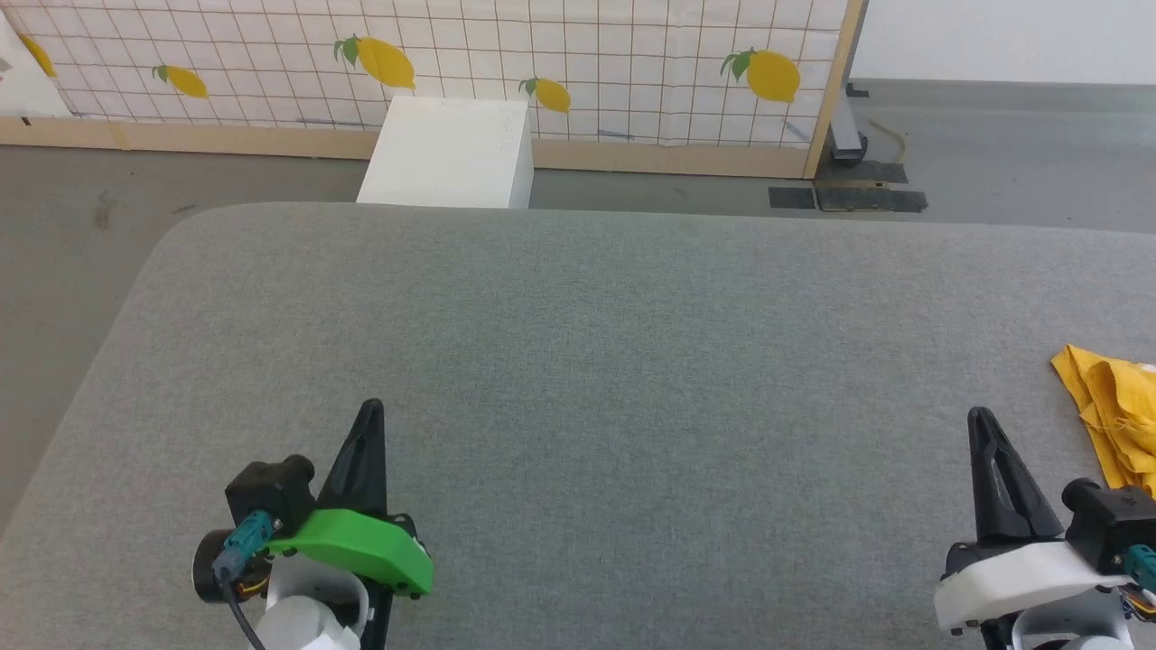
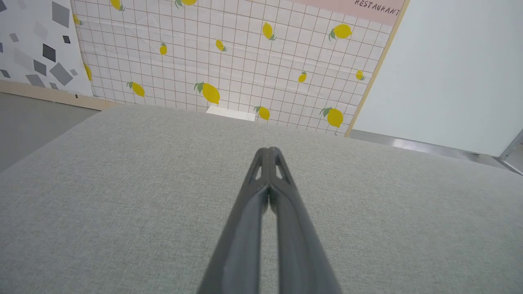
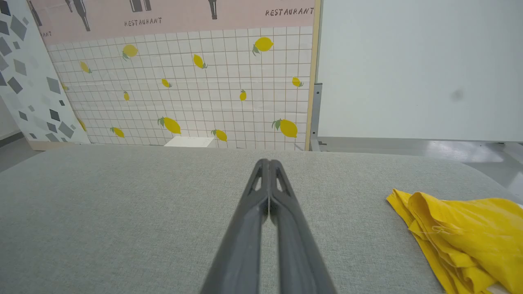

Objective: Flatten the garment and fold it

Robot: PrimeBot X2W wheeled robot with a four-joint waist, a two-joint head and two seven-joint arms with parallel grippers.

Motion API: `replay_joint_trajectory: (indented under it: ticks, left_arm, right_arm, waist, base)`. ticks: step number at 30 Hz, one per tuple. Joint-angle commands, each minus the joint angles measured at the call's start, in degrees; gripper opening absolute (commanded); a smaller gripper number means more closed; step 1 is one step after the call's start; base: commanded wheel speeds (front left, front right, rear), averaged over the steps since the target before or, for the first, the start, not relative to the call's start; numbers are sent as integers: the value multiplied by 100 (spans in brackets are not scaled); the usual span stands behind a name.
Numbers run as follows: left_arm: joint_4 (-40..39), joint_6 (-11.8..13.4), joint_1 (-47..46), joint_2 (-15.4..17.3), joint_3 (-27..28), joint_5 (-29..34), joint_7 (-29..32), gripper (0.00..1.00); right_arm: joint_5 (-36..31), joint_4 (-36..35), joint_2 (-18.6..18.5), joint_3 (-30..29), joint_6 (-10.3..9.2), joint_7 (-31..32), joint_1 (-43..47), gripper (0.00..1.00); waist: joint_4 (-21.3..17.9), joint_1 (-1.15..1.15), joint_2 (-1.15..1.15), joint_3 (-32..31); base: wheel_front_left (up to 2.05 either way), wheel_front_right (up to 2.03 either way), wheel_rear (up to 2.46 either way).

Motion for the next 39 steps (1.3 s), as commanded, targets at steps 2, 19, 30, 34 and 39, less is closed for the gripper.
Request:
replay_joint_trajectory:
  ticks: [2, 19, 30, 34, 39]
  left_arm:
    - [-68, 44, 84, -4, 12, 122, 48, 0]
    - [-334, 126, 190, -8, 58, 359, 264, 0]
    - [-513, 181, 262, -11, 88, 518, 410, 0]
    - [-571, 199, 285, -12, 99, 570, 458, 0]
    - [-639, 220, 312, -13, 110, 630, 513, 0]
  right_arm:
    - [-51, -17, 2, 36, -1, 34, -36, 0]
    - [-128, -45, 4, 150, -3, 171, -81, 0]
    - [-180, -63, 6, 227, -4, 263, -112, 0]
    - [-197, -69, 6, 252, -4, 293, -122, 0]
    - [-216, -76, 7, 281, -4, 328, -133, 0]
  waist:
    - [-5, 0, 0, 0]
    - [-41, 0, 0, -5]
    - [-66, 0, 0, -7]
    - [-74, 0, 0, -8]
    - [-83, 0, 0, -9]
  base:
    - [0, 0, 0]
    - [0, 0, 0]
    - [0, 0, 0]
    - [0, 0, 0]
    - [0, 0, 0]
